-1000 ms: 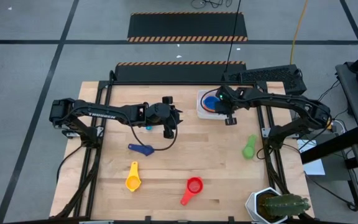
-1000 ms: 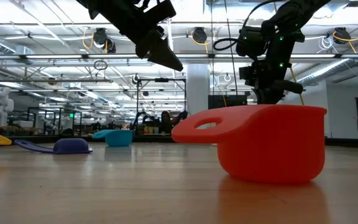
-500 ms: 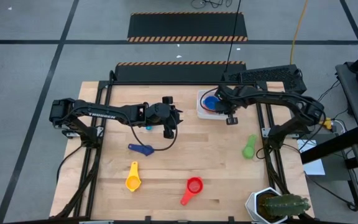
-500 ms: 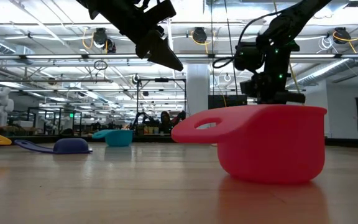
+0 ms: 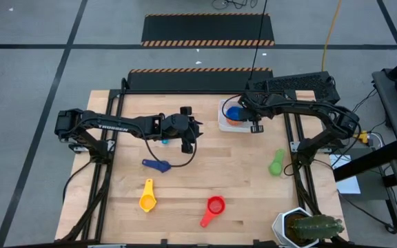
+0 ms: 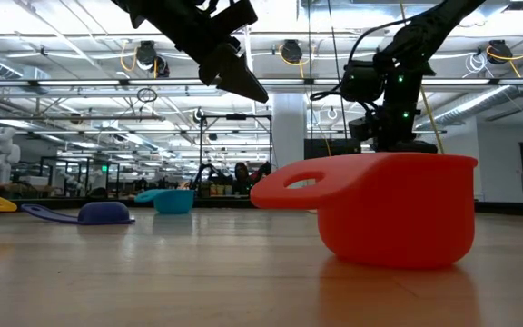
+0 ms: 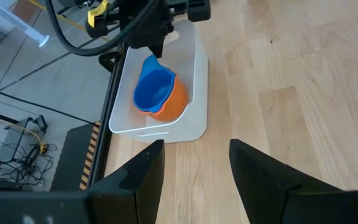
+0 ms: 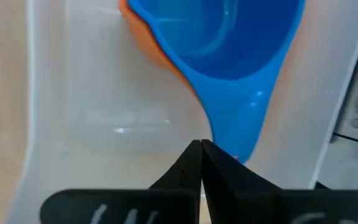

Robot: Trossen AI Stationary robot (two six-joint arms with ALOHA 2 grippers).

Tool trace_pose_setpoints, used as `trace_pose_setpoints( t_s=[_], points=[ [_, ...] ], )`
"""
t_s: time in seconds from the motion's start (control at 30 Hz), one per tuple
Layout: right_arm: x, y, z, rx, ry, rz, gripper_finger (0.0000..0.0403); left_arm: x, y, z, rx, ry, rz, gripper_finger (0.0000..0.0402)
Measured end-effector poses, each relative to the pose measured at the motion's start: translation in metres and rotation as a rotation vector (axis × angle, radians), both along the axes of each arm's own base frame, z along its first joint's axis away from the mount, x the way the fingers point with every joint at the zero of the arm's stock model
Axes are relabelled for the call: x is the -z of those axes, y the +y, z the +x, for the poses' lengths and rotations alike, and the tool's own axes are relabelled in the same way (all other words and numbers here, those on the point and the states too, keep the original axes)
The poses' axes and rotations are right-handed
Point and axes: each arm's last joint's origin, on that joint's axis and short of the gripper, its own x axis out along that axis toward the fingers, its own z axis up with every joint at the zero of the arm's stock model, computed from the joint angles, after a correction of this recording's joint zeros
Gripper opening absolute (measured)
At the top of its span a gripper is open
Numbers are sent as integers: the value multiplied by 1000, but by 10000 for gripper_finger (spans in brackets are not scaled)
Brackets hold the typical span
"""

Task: Nest measuring cups in basket
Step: Stack the blue measuring cup on top of the orange measuring cup in the white bin, then stack the red measuring cup on top of the blue measuring cup in the white bin

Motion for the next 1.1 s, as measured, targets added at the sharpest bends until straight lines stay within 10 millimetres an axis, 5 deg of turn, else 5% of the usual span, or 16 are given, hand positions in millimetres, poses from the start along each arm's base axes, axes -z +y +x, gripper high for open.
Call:
trace_pose_setpoints(
  t_s=[0.3, 0.5, 0.77, 1.1],
  points=[
    [-1, -1, 2, 5, 17, -70, 0, -1, 0, 0, 0, -10, 0, 184],
    [-13, 14, 6, -9, -36, -93, 0, -1, 0, 0, -2, -11, -2, 184],
    [-60, 72, 9, -83, -315, -126, 0, -1, -12, 2, 46, -18, -29, 184],
    [-81, 149, 9, -145, -555, 27, 0, 0, -74, -1, 218, -8, -46, 184]
  ],
)
